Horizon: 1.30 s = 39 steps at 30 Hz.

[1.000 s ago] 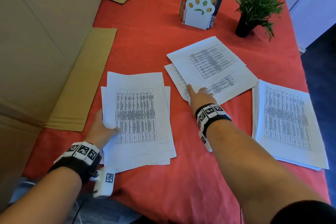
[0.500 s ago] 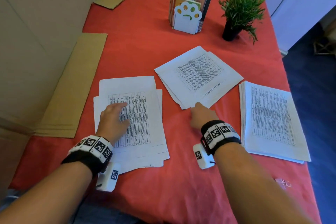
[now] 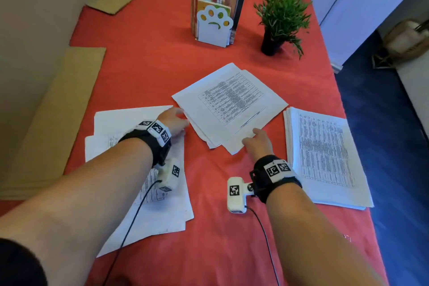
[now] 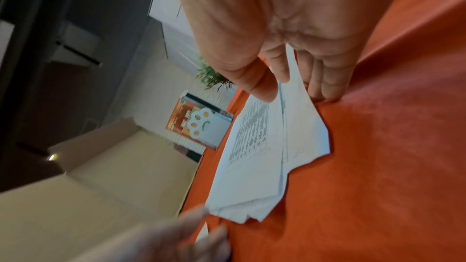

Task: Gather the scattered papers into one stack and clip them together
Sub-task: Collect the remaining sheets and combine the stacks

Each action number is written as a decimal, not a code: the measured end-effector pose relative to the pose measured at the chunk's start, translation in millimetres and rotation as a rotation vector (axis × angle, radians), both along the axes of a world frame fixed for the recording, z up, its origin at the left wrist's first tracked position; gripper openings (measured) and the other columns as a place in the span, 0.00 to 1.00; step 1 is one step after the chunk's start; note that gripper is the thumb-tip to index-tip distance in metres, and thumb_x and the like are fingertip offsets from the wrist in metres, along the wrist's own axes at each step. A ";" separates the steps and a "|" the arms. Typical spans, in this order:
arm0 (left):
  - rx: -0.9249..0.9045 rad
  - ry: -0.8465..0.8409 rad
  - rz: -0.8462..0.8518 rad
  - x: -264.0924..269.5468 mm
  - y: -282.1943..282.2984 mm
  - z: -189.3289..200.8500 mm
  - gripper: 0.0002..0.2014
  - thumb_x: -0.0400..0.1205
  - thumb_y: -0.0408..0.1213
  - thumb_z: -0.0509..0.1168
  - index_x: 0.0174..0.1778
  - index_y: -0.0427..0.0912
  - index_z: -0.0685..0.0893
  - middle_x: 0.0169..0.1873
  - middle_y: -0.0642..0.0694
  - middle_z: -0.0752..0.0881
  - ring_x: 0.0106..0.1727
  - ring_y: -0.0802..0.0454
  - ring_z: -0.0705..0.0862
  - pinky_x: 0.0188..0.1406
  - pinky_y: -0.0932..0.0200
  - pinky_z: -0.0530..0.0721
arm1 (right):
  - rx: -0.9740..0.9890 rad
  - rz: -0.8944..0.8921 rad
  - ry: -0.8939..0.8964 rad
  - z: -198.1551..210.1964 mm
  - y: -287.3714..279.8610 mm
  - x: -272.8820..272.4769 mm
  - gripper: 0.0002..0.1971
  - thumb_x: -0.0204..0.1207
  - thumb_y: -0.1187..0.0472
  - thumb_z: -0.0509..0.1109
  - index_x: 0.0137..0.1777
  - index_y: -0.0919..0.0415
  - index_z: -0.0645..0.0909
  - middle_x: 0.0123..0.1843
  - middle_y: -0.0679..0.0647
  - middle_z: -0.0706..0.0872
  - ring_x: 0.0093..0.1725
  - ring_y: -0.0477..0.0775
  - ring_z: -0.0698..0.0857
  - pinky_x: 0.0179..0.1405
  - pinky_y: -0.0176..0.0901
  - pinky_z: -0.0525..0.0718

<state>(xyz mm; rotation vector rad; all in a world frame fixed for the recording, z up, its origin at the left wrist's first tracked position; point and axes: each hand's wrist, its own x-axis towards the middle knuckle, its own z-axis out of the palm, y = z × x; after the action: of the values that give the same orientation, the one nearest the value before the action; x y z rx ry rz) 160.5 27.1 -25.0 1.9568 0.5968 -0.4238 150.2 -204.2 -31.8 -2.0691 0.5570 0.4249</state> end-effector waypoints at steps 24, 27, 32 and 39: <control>0.032 -0.044 0.161 -125.0 33.8 7.4 0.27 0.84 0.47 0.60 0.78 0.42 0.68 0.76 0.43 0.73 0.74 0.43 0.73 0.74 0.43 0.72 | 0.294 0.006 -0.151 5.0 7.4 -55.4 0.32 0.68 0.75 0.62 0.70 0.49 0.73 0.59 0.57 0.86 0.57 0.58 0.86 0.61 0.57 0.85; -0.124 0.013 0.190 -130.9 43.0 1.2 0.30 0.83 0.49 0.60 0.81 0.44 0.61 0.80 0.43 0.66 0.79 0.45 0.67 0.77 0.45 0.67 | 0.368 0.111 -0.120 4.2 18.9 -72.7 0.29 0.67 0.75 0.63 0.65 0.47 0.75 0.58 0.55 0.87 0.58 0.58 0.86 0.61 0.60 0.84; -0.166 -0.014 0.302 -141.8 55.8 -10.4 0.34 0.79 0.30 0.67 0.79 0.50 0.61 0.63 0.38 0.82 0.60 0.38 0.84 0.64 0.37 0.81 | 0.334 0.201 -0.058 -8.1 32.0 -95.1 0.21 0.72 0.67 0.70 0.63 0.47 0.75 0.58 0.52 0.87 0.58 0.56 0.87 0.62 0.60 0.84; -0.071 -0.056 0.311 -151.0 56.0 -25.7 0.29 0.68 0.35 0.79 0.62 0.48 0.76 0.38 0.44 0.85 0.47 0.42 0.87 0.56 0.42 0.86 | -0.030 0.270 -0.077 -11.5 30.0 -93.8 0.24 0.75 0.63 0.68 0.71 0.55 0.70 0.54 0.50 0.82 0.54 0.52 0.82 0.52 0.37 0.75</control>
<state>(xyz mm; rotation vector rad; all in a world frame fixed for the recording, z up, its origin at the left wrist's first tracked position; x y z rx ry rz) 9.5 83.2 -50.8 1.7644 0.8236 -0.1922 56.3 -174.2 -43.4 -2.1882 0.2399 0.4923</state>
